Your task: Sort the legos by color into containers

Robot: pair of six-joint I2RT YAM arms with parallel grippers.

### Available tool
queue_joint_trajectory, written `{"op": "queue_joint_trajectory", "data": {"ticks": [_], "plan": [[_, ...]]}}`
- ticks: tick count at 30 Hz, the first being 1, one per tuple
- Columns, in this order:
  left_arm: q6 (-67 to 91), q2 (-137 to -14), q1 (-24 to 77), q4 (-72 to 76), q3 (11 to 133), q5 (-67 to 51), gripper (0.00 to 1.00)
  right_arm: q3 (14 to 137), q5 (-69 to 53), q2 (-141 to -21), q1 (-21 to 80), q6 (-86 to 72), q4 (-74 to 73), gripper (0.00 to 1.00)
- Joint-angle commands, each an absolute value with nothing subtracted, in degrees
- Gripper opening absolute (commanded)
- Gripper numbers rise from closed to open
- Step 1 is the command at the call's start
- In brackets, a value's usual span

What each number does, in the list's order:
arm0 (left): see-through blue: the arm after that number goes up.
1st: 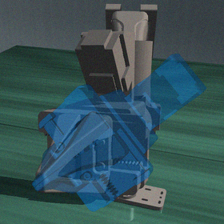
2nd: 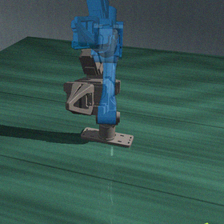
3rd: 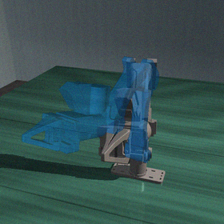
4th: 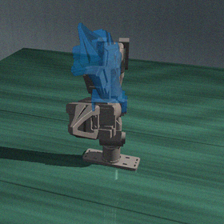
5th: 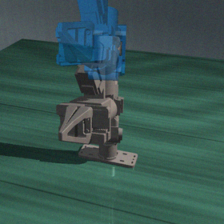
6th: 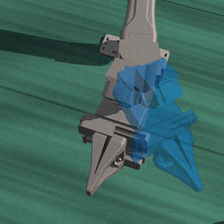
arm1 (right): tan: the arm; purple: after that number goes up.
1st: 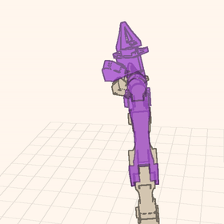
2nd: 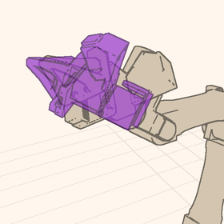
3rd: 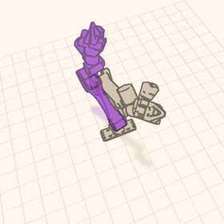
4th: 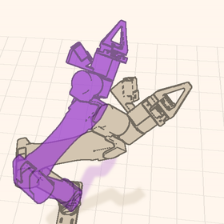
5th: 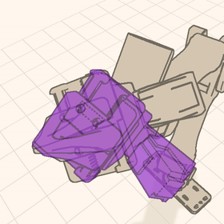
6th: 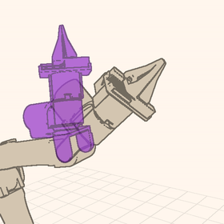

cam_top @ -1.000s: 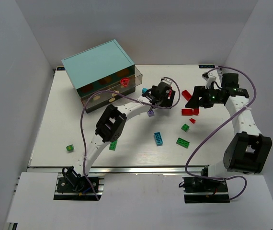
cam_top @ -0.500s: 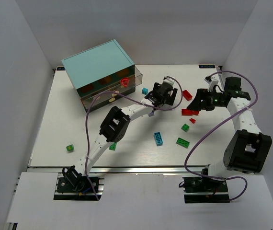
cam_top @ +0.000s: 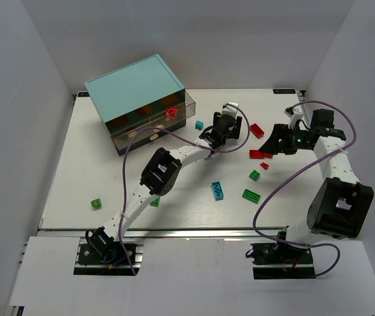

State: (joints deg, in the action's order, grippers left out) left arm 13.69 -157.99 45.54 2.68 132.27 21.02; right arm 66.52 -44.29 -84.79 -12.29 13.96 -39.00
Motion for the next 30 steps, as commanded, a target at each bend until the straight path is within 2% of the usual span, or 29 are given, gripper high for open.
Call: {"op": "queue_joint_trajectory", "data": {"ticks": [1,2,5,6,9,10,13,20,24,30], "plan": [[15.29,-157.85,45.26,5.09,133.69,22.06,0.75,66.09,-46.49,-82.97,-13.01,14.15,-37.88,0.81],[15.29,-158.11,45.26,6.05,133.68,22.32,0.67,66.09,-46.49,-82.97,-13.18,14.24,-37.88,0.81],[15.29,-158.38,45.26,7.82,133.77,22.41,0.57,66.18,-46.67,-83.23,-13.36,14.33,-37.88,0.81],[15.29,-158.47,45.26,8.17,133.86,22.59,0.49,66.18,-46.76,-83.23,-13.53,14.33,-37.88,0.81],[15.21,-158.38,45.26,8.35,133.86,22.15,0.39,66.27,-47.37,-83.23,-13.54,14.24,-37.88,0.81],[15.12,-158.29,45.26,8.18,133.77,22.15,0.32,66.27,-47.55,-83.41,-13.62,13.98,-37.88,0.81],[14.77,-156.98,45.26,7.47,132.72,21.97,0.21,66.45,-48.16,-83.32,-13.62,14.06,-38.58,0.80],[13.10,-145.13,45.26,11.25,122.80,16.27,0.09,65.92,-47.82,-82.00,-13.54,16.34,-39.72,0.79],[13.45,-136.07,45.26,7.57,118.04,9.16,0.03,65.13,-47.02,-81.04,-13.54,17.05,-39.99,0.79],[16.16,-123.24,45.26,0.36,113.12,3.35,0.02,63.46,-46.67,-79.37,-13.71,17.14,-40.08,0.79]]}}
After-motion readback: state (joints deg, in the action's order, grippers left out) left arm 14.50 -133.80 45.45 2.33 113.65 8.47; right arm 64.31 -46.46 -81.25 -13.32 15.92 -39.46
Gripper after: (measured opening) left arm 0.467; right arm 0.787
